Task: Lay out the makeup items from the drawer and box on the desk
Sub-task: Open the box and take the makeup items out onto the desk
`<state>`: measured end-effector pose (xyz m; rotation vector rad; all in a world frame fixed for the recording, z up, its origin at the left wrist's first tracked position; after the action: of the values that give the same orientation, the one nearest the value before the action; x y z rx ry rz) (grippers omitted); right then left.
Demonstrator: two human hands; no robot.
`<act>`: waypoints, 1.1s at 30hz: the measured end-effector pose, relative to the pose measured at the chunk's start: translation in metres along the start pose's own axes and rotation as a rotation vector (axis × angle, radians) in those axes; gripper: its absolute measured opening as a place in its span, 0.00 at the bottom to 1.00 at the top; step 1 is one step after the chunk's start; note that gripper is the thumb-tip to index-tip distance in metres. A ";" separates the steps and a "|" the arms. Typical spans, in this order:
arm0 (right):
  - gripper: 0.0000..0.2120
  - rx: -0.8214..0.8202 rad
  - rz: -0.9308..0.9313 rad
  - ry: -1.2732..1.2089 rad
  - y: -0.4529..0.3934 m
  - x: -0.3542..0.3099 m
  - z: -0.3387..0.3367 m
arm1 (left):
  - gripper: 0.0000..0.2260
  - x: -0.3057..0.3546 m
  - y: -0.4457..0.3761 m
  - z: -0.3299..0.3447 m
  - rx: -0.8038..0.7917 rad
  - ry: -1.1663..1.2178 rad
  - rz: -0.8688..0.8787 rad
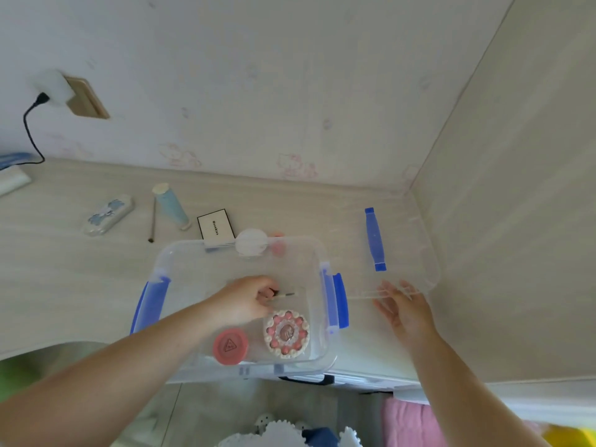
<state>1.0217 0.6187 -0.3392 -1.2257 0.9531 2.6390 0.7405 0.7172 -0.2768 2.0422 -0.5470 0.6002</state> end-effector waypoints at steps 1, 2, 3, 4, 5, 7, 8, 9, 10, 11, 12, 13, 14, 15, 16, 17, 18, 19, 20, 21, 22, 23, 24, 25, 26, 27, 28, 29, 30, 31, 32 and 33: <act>0.12 0.004 0.010 0.014 0.000 0.003 -0.001 | 0.19 -0.004 -0.004 0.008 -0.041 -0.131 -0.021; 0.11 0.007 0.019 0.032 0.000 0.006 -0.004 | 0.20 -0.006 -0.007 0.015 -0.061 -0.258 -0.006; 0.10 0.008 0.031 0.049 0.000 0.008 -0.007 | 0.20 -0.006 -0.011 0.022 -0.078 -0.368 0.025; 0.08 0.012 0.045 0.067 0.000 0.010 -0.009 | 0.21 -0.005 -0.014 0.028 -0.097 -0.457 0.067; 0.06 0.018 0.060 0.081 0.001 0.012 -0.010 | 0.24 -0.004 -0.016 0.035 -0.128 -0.536 0.088; 0.03 0.033 0.087 0.097 0.002 0.015 -0.013 | 0.30 -0.001 -0.021 0.047 -0.190 -0.708 0.103; 0.03 0.040 0.097 0.102 0.002 0.016 -0.014 | 0.32 0.002 -0.023 0.051 -0.204 -0.789 0.120; 0.02 0.048 0.108 0.104 0.003 0.017 -0.014 | 0.32 0.005 -0.024 0.056 -0.212 -0.858 0.137; 0.02 0.059 0.118 0.105 0.003 0.018 -0.015 | 0.32 0.007 -0.025 0.059 -0.223 -0.916 0.146; 0.02 0.068 0.123 0.099 0.004 0.019 -0.015 | 0.32 0.007 -0.027 0.061 -0.239 -0.953 0.148; 0.02 0.075 0.126 0.096 0.004 0.019 -0.015 | 0.32 0.008 -0.028 0.062 -0.248 -0.979 0.148; 0.02 0.079 0.123 0.089 0.005 0.020 -0.016 | 0.32 0.007 -0.029 0.062 -0.252 -0.996 0.145; 0.03 0.081 0.119 0.086 0.006 0.021 -0.016 | 0.32 0.007 -0.030 0.062 -0.253 -1.009 0.146; 0.03 0.081 0.114 0.081 0.007 0.021 -0.016 | 0.32 0.008 -0.030 0.062 -0.254 -1.017 0.149; 0.03 0.089 0.111 0.083 0.009 0.021 -0.016 | 0.31 0.008 -0.030 0.062 -0.242 -1.019 0.159; 0.03 0.093 0.106 0.086 0.011 0.022 -0.016 | 0.30 0.009 -0.030 0.060 -0.228 -1.013 0.162; 0.04 0.098 0.103 0.089 0.013 0.021 -0.016 | 0.30 0.010 -0.029 0.058 -0.217 -1.001 0.154; 0.04 0.103 0.099 0.085 0.014 0.021 -0.016 | 0.31 0.011 -0.027 0.056 -0.209 -0.981 0.140; 0.04 0.109 0.101 0.079 0.016 0.021 -0.016 | 0.33 0.014 -0.024 0.051 -0.204 -0.954 0.123; 0.03 0.114 0.110 0.072 0.018 0.020 -0.017 | 0.34 0.016 -0.021 0.046 -0.200 -0.924 0.109; 0.03 0.123 0.127 0.069 0.021 0.021 -0.017 | 0.36 0.019 -0.017 0.039 -0.193 -0.893 0.104; 0.03 0.135 0.146 0.057 0.023 0.022 -0.019 | 0.37 0.023 -0.013 0.032 -0.175 -0.861 0.110; 0.04 0.155 0.164 0.045 0.026 0.022 -0.020 | 0.38 0.025 -0.008 0.022 -0.148 -0.821 0.113; 0.05 0.192 0.177 0.032 0.029 0.021 -0.021 | 0.38 0.026 -0.002 0.013 -0.115 -0.775 0.118; 0.06 0.239 0.181 0.037 0.031 0.021 -0.022 | 0.38 0.025 0.005 0.003 -0.079 -0.726 0.120; 0.07 0.289 0.170 0.057 0.035 0.018 -0.021 | 0.38 0.025 0.012 -0.006 -0.051 -0.692 0.130; 0.06 0.334 0.127 0.080 0.038 0.013 -0.018 | 0.38 0.024 0.019 -0.014 -0.028 -0.675 0.134; 0.02 0.344 0.053 0.107 0.044 0.006 -0.008 | 0.38 0.022 0.027 -0.022 -0.002 -0.663 0.136; 0.03 0.326 -0.054 0.160 0.049 -0.003 0.005 | 0.38 0.019 0.035 -0.030 0.027 -0.652 0.135; 0.08 0.275 -0.159 0.257 0.056 -0.014 0.024 | 0.38 0.016 0.044 -0.038 0.065 -0.640 0.138; 0.10 0.204 -0.270 0.391 0.064 -0.025 0.047 | 0.39 0.013 0.053 -0.046 0.109 -0.624 0.144; 0.10 0.128 -0.372 0.530 0.075 -0.036 0.073 | 0.40 0.013 0.060 -0.053 0.147 -0.612 0.153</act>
<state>0.9739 0.6065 -0.2408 -1.8982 0.8257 1.9766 0.7048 0.7318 -0.2056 2.3356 -1.0469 0.0856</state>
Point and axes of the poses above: each hand's wrist, its own y-axis away from the middle knuckle, its own z-axis out of the palm, x = y × z, the point moved 4 cm from there along -y, towards the middle knuckle, and after that the axes turned 15 degrees about -x, right-handed, at the moved point
